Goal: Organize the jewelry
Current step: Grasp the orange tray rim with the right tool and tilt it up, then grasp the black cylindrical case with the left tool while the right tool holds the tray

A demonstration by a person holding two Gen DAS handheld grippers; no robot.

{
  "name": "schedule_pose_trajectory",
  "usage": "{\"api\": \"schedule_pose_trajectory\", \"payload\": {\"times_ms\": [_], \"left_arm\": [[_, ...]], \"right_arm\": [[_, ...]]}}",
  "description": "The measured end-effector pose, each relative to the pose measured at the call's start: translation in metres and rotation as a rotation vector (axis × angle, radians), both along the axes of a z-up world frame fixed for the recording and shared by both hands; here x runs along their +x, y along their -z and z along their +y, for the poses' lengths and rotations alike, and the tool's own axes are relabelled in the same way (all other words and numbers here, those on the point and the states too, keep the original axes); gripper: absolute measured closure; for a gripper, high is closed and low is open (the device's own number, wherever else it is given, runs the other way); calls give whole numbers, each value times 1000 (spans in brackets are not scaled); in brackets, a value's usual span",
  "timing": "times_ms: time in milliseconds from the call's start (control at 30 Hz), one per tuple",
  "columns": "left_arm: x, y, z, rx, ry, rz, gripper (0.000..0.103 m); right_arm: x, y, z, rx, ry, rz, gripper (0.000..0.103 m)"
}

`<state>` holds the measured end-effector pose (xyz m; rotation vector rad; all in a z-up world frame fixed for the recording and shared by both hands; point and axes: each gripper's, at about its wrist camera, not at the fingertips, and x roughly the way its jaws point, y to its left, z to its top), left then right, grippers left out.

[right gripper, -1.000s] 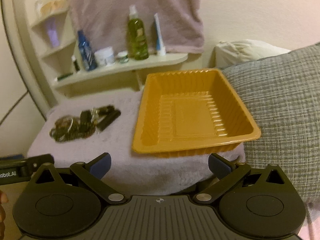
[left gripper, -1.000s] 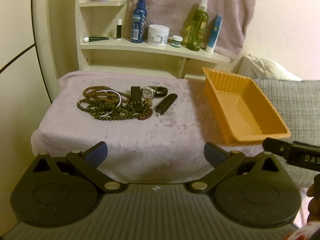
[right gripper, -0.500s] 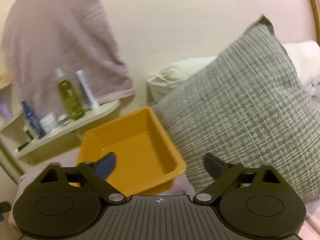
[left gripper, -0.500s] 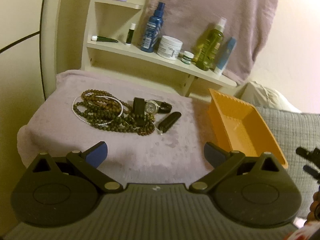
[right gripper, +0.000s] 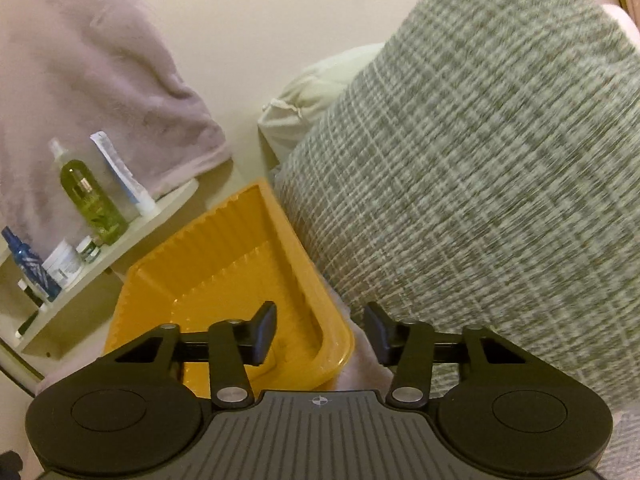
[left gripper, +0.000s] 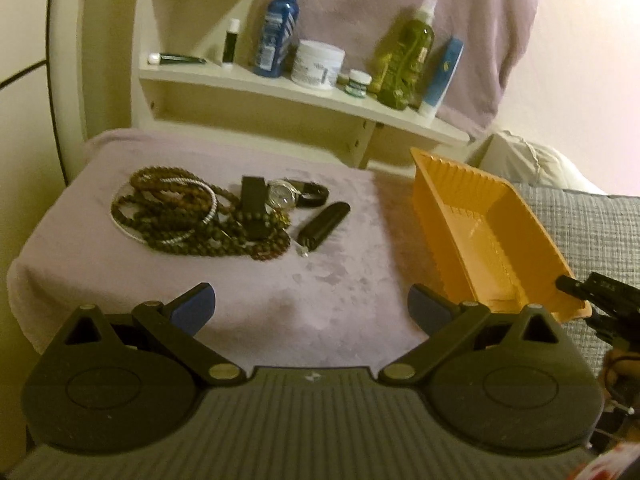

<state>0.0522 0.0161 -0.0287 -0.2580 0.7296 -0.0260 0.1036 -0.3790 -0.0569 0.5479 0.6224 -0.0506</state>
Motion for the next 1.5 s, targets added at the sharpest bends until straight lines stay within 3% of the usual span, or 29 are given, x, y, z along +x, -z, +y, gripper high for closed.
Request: {"api": "schedule_pose_trajectory", "payload": {"times_ms": [400,567,933,1200,1333,1500], "left_arm": [[11,8,-8,2,7,32,2],[10,8,-5,10,3,32,2],[16,9,26,91,-17,-1,9],[33,13,49,160,-25,-19,18],[45,13,51,214,28,-29,23],[64,13,45,263,117,-35,38]], "right_arm": [[15,7,-1,62,-10,20,91],[19,-2,6,37,-34,14,94],[15,-47,57,-319,-164,-73,98],[12,-54,84,-482,-211,-114,98],[12,-55,90,-524,-229,-124,98],[15,-57,95,-557,-238,-130,98]]}}
